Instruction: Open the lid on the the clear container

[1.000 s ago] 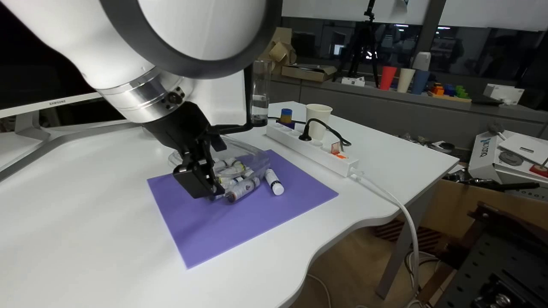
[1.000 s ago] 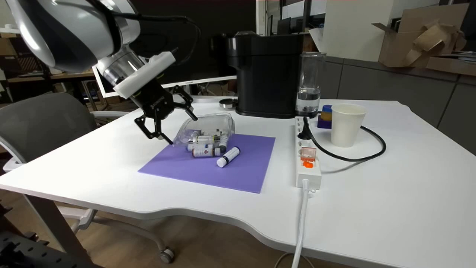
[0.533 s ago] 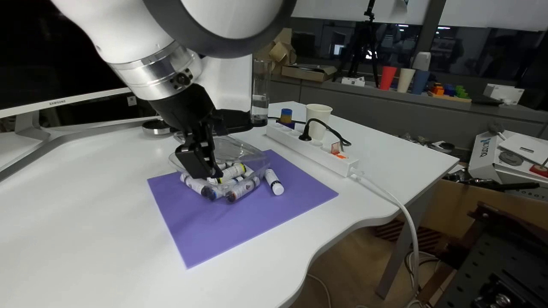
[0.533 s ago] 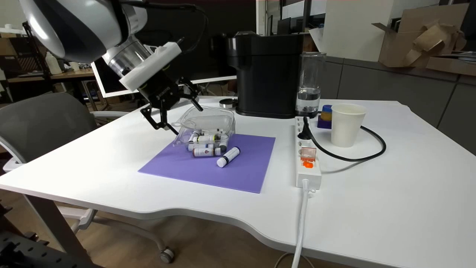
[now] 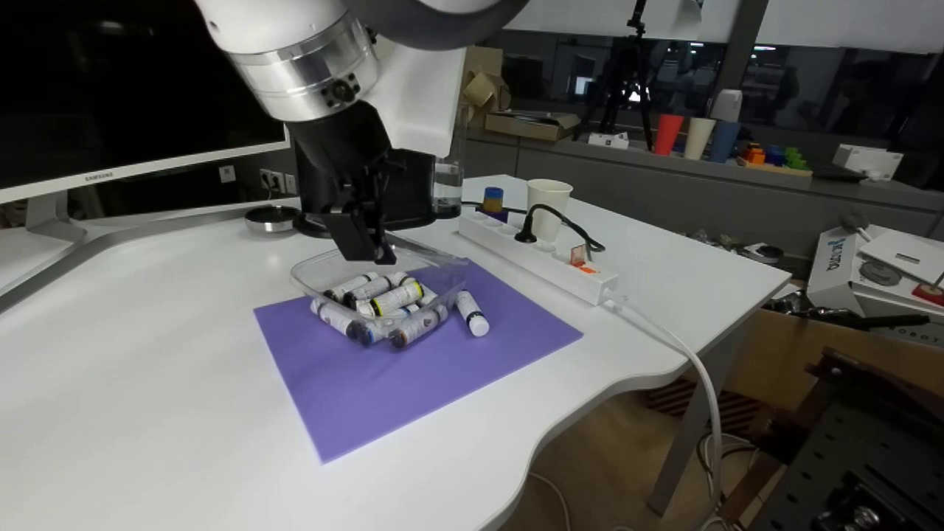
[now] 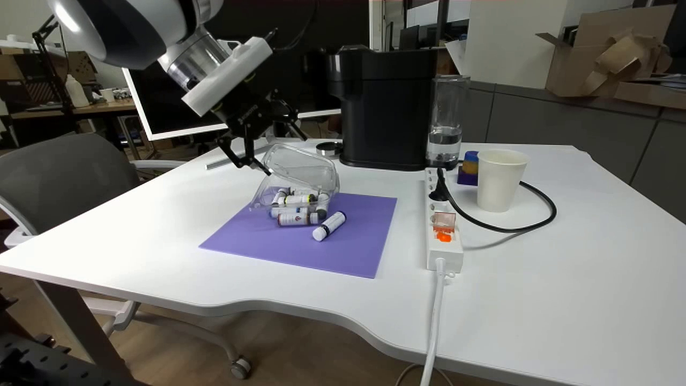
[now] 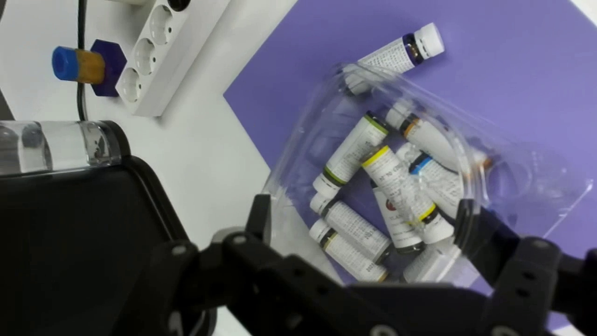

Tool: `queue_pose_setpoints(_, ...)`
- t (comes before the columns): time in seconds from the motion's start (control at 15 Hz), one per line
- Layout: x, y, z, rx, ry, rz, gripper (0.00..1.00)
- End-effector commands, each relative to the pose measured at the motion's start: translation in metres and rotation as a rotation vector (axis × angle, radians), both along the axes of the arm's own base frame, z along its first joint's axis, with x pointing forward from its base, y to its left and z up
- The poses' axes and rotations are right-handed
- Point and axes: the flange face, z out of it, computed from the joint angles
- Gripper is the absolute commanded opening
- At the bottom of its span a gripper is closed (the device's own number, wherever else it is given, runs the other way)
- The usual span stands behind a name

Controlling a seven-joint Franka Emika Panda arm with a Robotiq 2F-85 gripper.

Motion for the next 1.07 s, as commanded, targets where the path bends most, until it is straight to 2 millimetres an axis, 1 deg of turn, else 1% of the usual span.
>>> queue_pose_setpoints(0.0,0.001,-0.023,0.026,0.023,-0.086,-0.083,1.0)
queue_pose_setpoints(0.4,0.013,-0.059,0.058,0.063,-0.179,-0.202,1.0)
queue_pose_setpoints(0.73,0.018,-0.096,0.081,0.122,-0.231,-0.286,1.0)
queue_pose_setpoints(1.0,0.019,-0.127,0.093,0.213,-0.236,-0.348,1.0)
